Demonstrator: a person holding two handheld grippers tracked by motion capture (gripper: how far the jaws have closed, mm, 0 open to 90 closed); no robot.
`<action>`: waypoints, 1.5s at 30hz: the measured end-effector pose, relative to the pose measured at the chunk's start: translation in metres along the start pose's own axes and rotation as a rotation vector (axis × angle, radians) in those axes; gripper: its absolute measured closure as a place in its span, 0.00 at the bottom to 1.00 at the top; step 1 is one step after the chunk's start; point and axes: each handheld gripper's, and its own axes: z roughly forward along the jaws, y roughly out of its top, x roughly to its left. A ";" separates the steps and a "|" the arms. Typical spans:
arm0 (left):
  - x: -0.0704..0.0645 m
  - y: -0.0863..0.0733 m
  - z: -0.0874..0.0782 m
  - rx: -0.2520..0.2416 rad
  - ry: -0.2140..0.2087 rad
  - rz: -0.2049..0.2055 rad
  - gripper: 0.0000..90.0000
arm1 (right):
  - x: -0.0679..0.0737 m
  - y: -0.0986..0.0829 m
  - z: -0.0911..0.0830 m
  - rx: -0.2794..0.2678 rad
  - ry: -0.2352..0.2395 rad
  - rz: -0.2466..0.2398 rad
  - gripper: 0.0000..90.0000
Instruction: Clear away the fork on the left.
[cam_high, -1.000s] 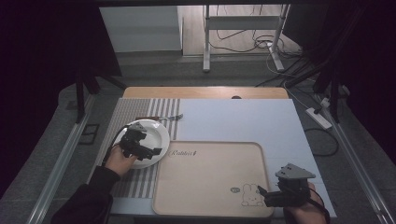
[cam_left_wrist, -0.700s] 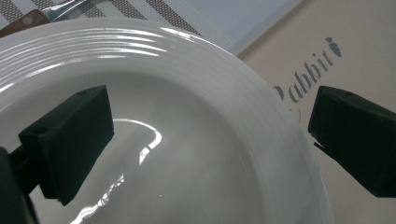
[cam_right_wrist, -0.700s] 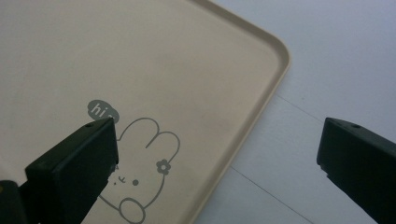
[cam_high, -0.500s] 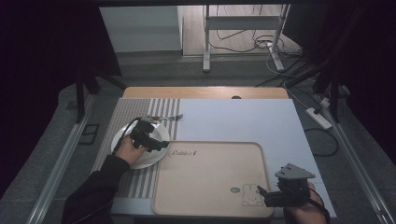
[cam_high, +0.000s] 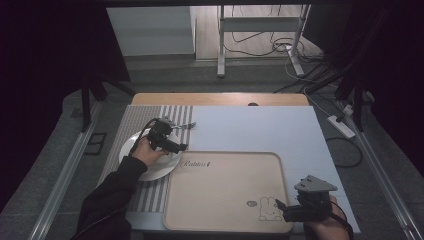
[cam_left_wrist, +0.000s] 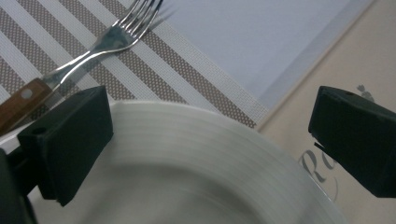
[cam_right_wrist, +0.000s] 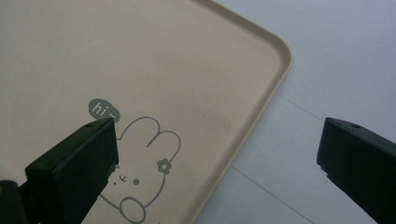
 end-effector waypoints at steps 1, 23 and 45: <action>0.001 0.002 0.001 -0.001 -0.002 0.000 0.01 | 0.000 0.000 0.000 0.000 0.000 0.000 0.00; 0.036 0.024 0.016 0.037 0.057 -0.023 0.42 | 0.000 0.000 0.000 0.001 0.006 -0.004 0.00; 0.125 0.007 -0.001 0.164 0.217 -0.194 0.99 | 0.000 0.000 0.000 -0.001 0.008 0.001 0.00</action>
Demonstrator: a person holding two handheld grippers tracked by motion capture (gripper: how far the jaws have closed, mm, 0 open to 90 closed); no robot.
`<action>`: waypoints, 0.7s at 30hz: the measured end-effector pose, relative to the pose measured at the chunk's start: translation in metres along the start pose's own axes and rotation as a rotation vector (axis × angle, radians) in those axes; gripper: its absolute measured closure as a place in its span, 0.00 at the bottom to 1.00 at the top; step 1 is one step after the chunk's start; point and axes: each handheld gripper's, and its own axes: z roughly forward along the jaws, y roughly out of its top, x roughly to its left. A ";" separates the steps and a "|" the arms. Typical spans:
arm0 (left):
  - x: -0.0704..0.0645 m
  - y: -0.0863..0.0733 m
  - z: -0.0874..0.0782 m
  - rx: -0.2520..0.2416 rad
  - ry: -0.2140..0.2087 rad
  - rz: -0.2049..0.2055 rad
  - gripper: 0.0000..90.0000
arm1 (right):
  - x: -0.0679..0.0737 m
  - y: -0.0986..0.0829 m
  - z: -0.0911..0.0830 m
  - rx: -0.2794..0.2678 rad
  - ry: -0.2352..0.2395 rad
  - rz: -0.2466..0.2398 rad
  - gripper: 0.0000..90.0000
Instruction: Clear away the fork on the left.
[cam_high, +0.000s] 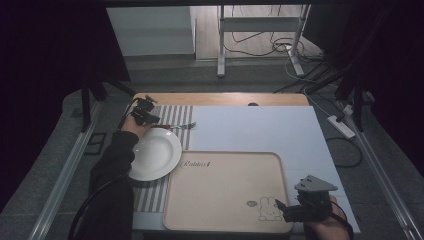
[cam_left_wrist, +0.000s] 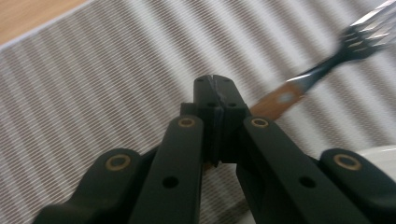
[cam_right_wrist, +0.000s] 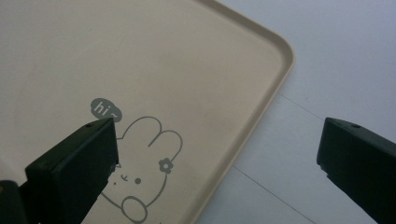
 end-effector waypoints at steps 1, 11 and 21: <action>0.003 -0.002 0.001 0.008 0.009 -0.005 0.99 | 0.000 0.000 0.000 0.000 0.000 0.000 0.00; 0.007 -0.016 -0.001 0.067 -0.033 0.010 0.99 | 0.000 0.000 0.000 0.001 -0.001 -0.005 0.00; 0.004 -0.019 -0.004 0.099 -0.059 0.063 0.99 | 0.000 0.000 0.000 0.006 0.001 -0.007 0.00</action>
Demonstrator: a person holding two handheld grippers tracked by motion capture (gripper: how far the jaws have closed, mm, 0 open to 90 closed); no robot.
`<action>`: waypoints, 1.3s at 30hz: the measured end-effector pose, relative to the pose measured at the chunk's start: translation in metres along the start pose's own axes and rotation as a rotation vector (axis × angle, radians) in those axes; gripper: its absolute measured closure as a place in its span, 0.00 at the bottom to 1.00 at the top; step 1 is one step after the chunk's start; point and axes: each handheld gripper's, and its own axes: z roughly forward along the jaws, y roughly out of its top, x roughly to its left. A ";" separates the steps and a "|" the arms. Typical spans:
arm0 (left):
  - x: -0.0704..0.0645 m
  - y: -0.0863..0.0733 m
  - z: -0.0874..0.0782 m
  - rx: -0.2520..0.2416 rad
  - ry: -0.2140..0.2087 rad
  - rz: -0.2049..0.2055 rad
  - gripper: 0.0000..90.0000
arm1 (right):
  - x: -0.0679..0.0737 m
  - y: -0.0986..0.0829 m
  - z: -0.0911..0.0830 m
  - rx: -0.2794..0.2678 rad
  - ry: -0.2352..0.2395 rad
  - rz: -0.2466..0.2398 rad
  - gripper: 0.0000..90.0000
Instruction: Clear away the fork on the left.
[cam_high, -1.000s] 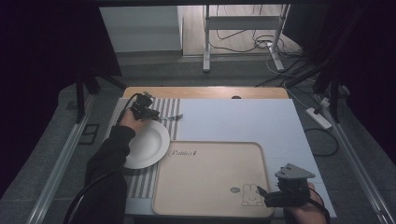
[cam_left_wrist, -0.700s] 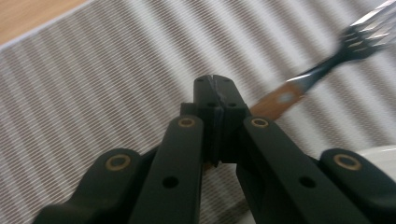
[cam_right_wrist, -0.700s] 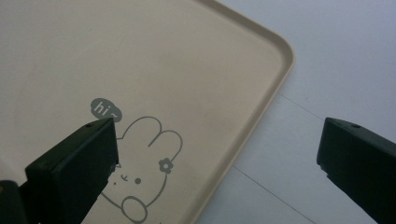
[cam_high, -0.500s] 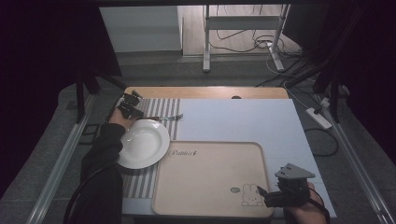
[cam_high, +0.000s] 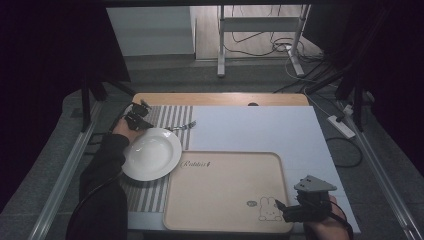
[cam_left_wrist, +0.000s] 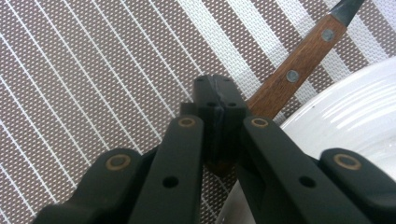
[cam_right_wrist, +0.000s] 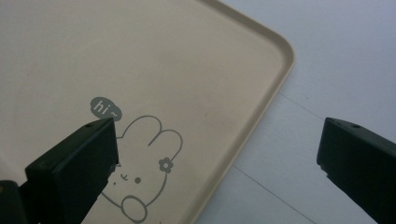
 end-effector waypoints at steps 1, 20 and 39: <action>0.001 0.000 0.000 -0.001 -0.004 -0.002 0.99 | 0.000 0.000 0.000 -0.003 -0.002 0.000 0.00; -0.016 0.029 0.002 -0.105 -0.067 0.027 0.27 | 0.000 0.000 0.000 -0.001 0.001 -0.001 0.00; -0.037 0.046 0.021 -0.008 -0.040 0.152 0.41 | 0.000 -0.001 -0.001 -0.003 0.004 -0.003 0.00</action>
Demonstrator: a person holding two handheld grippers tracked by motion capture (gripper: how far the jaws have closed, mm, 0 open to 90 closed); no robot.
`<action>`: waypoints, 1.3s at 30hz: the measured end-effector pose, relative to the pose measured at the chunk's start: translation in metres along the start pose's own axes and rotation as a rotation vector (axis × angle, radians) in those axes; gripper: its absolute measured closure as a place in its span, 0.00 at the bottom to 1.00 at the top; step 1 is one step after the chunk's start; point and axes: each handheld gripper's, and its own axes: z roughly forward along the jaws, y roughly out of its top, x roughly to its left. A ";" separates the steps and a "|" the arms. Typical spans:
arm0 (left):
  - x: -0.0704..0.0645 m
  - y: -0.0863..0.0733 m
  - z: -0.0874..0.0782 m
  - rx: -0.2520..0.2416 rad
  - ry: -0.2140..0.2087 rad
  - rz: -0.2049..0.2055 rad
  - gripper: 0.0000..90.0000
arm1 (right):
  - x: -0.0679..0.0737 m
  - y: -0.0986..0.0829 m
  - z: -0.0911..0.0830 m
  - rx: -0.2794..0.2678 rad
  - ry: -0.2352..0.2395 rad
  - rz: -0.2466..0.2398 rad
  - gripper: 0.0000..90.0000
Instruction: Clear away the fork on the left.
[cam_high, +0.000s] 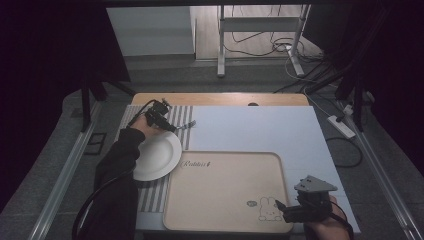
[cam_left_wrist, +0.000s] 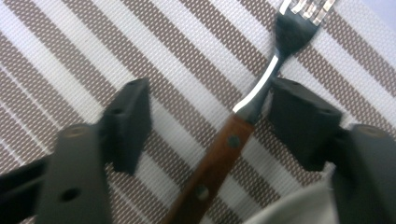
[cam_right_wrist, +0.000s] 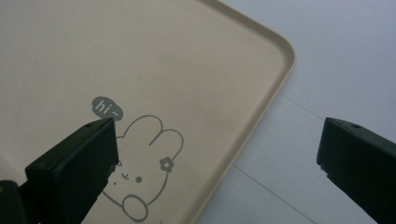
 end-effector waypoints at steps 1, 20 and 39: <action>0.001 -0.001 -0.001 0.003 -0.002 0.002 0.45 | 0.000 0.000 0.000 0.001 0.000 -0.001 0.00; 0.018 -0.017 -0.010 -0.007 -0.050 0.038 0.87 | 0.000 0.000 0.000 0.003 0.000 -0.002 0.00; 0.041 -0.022 -0.044 -0.064 0.055 -0.007 0.87 | 0.000 0.000 0.000 0.003 0.001 0.002 0.00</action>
